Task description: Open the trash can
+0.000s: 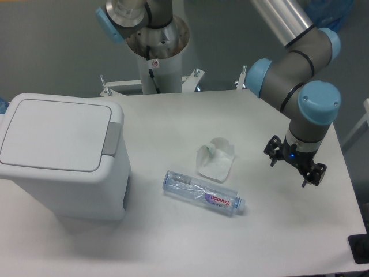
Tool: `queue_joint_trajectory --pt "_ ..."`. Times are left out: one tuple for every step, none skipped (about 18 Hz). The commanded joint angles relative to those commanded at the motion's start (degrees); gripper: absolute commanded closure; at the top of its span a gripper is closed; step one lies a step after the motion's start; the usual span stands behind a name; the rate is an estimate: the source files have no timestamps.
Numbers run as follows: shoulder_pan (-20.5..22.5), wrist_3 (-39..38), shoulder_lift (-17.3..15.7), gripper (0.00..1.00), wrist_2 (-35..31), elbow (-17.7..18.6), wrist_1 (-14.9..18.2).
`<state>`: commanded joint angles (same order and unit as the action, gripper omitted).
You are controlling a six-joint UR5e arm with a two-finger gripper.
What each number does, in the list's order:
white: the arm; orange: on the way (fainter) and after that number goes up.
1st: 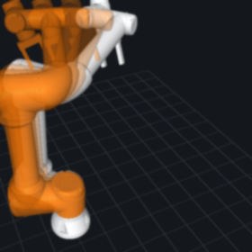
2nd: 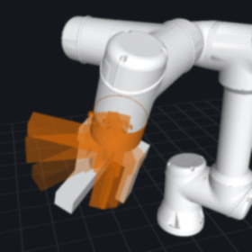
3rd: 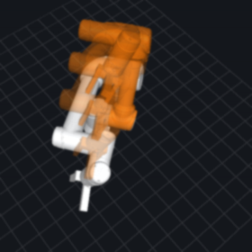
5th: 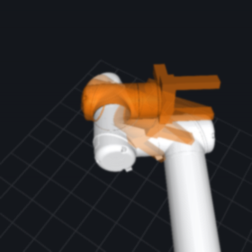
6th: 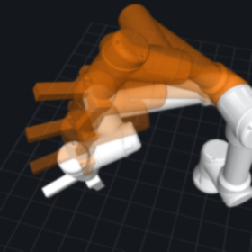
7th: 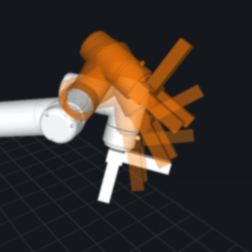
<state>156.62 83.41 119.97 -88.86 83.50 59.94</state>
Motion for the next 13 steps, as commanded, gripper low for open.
queue_joint_trajectory --pt "0.0 0.09 0.0 0.0 0.0 0.09 -0.09" --pt "-0.09 0.0 0.0 0.0 0.0 0.09 -0.09" --pt "-0.09 0.0 0.0 0.0 0.0 0.09 -0.09" --pt "-0.09 0.0 0.0 0.0 0.0 0.0 -0.09" --pt "-0.09 -0.09 0.0 0.0 0.0 0.0 0.0" --pt "-0.09 -0.09 -0.09 0.0 0.0 0.0 0.0" --pt "-0.09 0.0 -0.17 0.0 0.09 0.0 0.0" --pt "-0.09 -0.09 -0.26 0.0 0.09 0.0 0.0" --pt "-0.09 -0.17 -0.26 0.0 0.17 0.0 0.0" --pt "-0.17 -0.52 -0.26 0.0 0.18 0.0 0.09" --pt "-0.18 -1.57 -0.35 0.0 0.26 0.09 0.17" --pt "-0.35 -3.15 -0.53 0.0 0.44 0.35 0.26" --pt "-0.53 -4.9 -0.88 0.0 1.57 0.44 0.26"
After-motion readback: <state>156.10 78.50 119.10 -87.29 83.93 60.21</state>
